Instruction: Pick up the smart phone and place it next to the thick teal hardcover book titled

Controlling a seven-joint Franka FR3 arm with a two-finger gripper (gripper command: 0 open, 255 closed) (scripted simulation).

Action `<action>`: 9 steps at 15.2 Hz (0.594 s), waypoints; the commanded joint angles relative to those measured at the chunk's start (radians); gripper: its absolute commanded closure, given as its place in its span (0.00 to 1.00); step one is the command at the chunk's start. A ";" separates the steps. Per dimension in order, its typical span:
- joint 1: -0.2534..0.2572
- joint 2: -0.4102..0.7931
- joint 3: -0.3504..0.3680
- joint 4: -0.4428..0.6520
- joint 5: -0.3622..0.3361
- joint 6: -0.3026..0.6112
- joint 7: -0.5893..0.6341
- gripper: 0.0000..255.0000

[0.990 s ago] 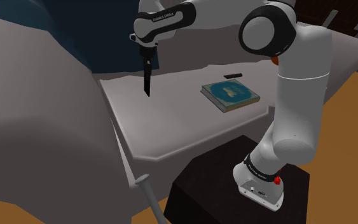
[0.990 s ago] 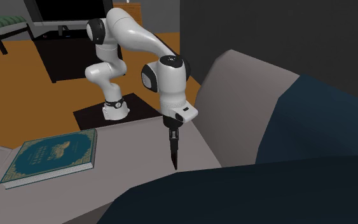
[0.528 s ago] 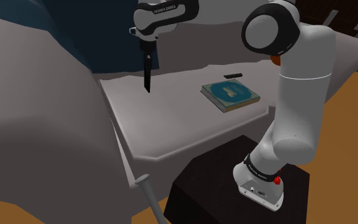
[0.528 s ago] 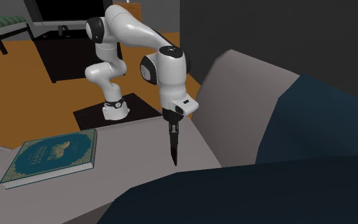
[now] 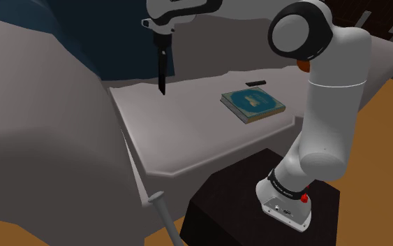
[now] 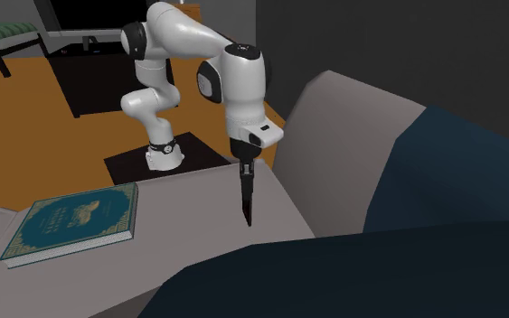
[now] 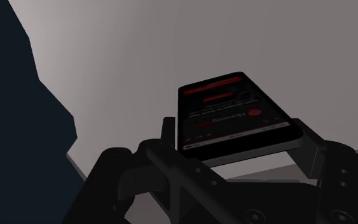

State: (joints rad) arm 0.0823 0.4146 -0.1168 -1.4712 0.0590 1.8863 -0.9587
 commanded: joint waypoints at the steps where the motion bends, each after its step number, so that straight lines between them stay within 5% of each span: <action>1: 0.000 -0.005 0.000 0.021 -0.001 -0.026 0.001 1.00; 9: -0.002 -0.009 -0.001 0.123 -0.002 -0.132 0.004 1.00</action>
State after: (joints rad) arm 0.0797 0.4064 -0.1183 -1.3614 0.0569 1.7685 -0.9561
